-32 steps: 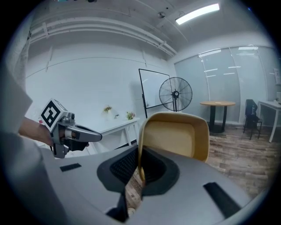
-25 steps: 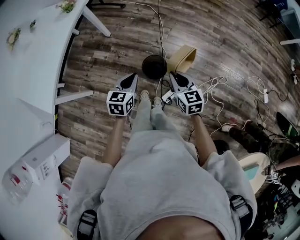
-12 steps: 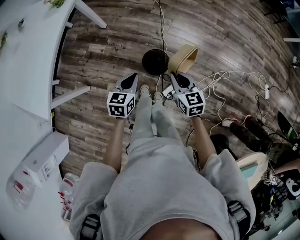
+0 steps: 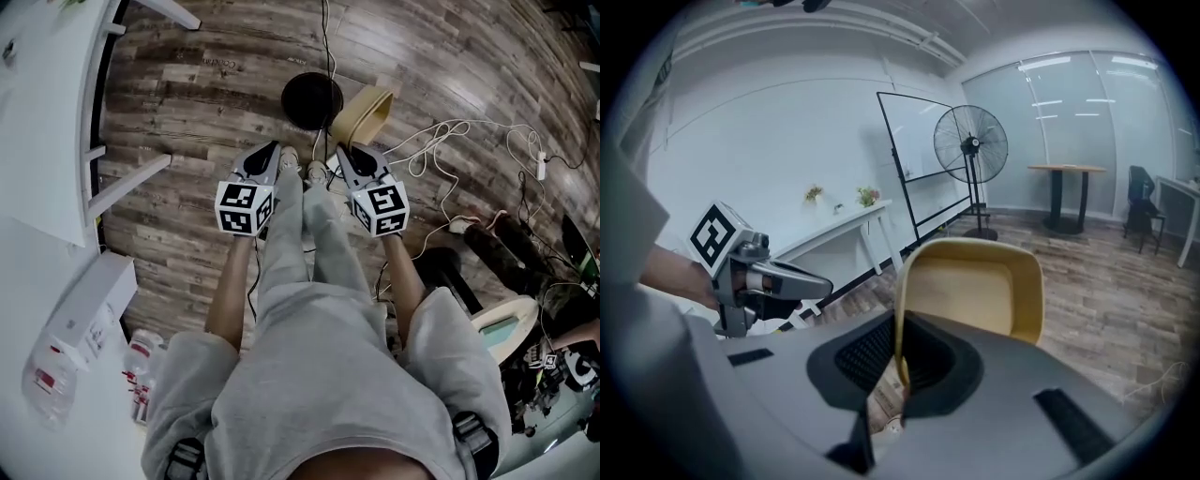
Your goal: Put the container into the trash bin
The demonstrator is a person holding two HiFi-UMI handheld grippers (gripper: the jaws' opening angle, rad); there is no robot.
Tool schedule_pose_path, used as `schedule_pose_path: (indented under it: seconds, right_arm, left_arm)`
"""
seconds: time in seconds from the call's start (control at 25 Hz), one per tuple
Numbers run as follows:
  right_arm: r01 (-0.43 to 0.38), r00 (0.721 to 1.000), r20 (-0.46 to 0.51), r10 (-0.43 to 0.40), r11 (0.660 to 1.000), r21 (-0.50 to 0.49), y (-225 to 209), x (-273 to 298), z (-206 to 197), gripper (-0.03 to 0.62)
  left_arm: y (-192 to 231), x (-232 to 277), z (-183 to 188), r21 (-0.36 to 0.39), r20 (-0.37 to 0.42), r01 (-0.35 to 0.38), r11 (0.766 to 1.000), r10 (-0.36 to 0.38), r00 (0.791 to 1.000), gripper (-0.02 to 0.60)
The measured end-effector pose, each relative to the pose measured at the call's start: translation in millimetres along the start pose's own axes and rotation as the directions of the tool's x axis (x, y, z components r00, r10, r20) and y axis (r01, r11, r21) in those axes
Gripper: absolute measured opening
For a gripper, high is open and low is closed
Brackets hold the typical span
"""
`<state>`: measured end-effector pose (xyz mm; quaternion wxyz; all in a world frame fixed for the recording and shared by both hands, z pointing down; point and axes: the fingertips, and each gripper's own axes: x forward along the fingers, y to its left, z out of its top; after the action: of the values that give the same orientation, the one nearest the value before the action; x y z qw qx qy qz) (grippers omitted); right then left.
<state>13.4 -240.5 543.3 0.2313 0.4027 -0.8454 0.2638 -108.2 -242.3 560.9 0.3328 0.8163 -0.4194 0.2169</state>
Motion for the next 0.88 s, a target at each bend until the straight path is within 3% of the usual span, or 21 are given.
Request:
schedule_pose_path:
  seconds: [0.88]
  right_arm:
    - [-0.047, 0.989, -0.131, 0.064, 0.991, 0.126, 32, 33, -147, 0.029]
  left_arm:
    - [4, 37, -140, -0.068, -0.125, 0.016, 0.998, -0.024, 0.992, 0.011]
